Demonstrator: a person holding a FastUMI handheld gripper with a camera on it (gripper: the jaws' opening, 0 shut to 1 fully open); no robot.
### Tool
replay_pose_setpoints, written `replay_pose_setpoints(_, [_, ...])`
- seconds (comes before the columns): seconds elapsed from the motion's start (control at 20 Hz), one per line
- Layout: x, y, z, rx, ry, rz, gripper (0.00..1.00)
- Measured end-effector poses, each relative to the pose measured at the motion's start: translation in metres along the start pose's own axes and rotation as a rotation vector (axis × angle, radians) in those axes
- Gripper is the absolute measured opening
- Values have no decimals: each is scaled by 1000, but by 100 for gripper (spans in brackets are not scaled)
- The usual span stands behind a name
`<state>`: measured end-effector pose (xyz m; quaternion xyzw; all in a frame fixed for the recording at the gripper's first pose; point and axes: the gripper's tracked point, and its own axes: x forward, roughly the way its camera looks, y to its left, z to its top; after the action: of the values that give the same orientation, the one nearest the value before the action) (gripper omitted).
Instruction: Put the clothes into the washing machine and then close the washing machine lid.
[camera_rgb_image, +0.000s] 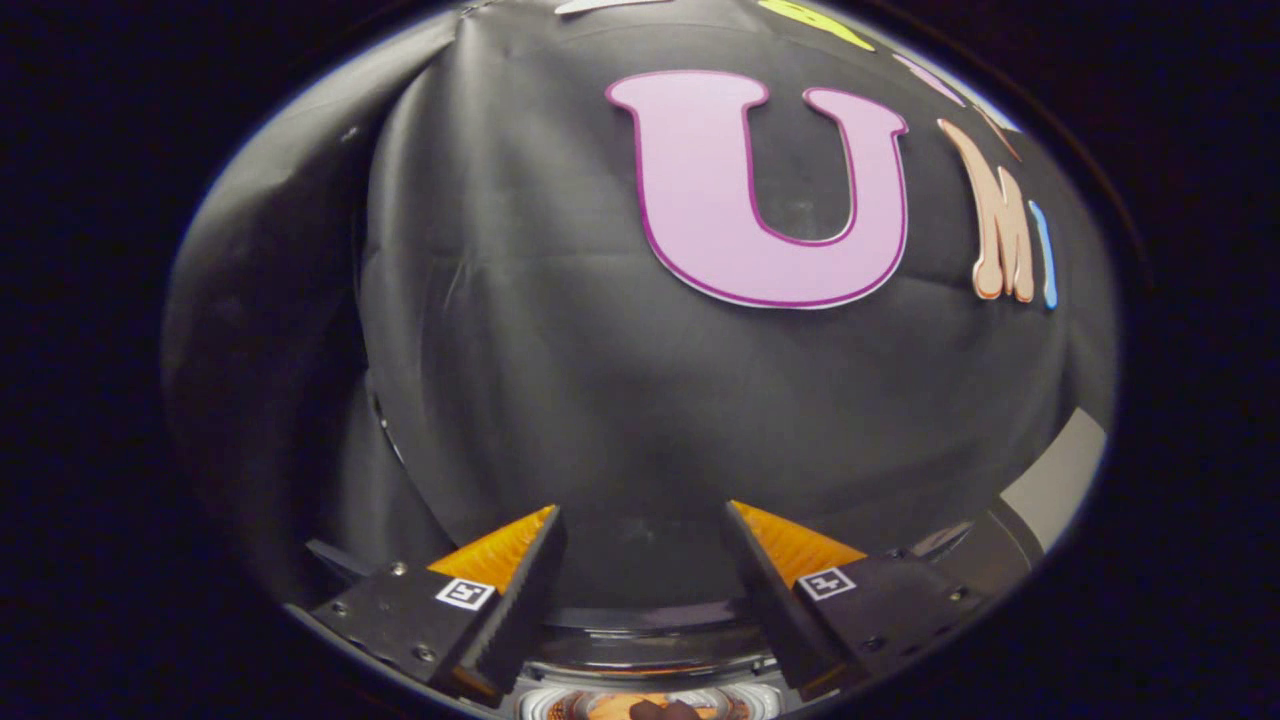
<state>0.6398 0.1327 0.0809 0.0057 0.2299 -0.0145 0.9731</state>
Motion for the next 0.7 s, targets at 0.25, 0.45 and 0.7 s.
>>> replay_pose_setpoints(0.25, [-13, 0, -10, -4, 66, 26, 96])
replay_pose_setpoints(0.45, [-30, -2, -15, -7, 67, 33, 96])
replay_pose_setpoints(0.7, [-55, -3, -30, -16, 87, 61, 96])
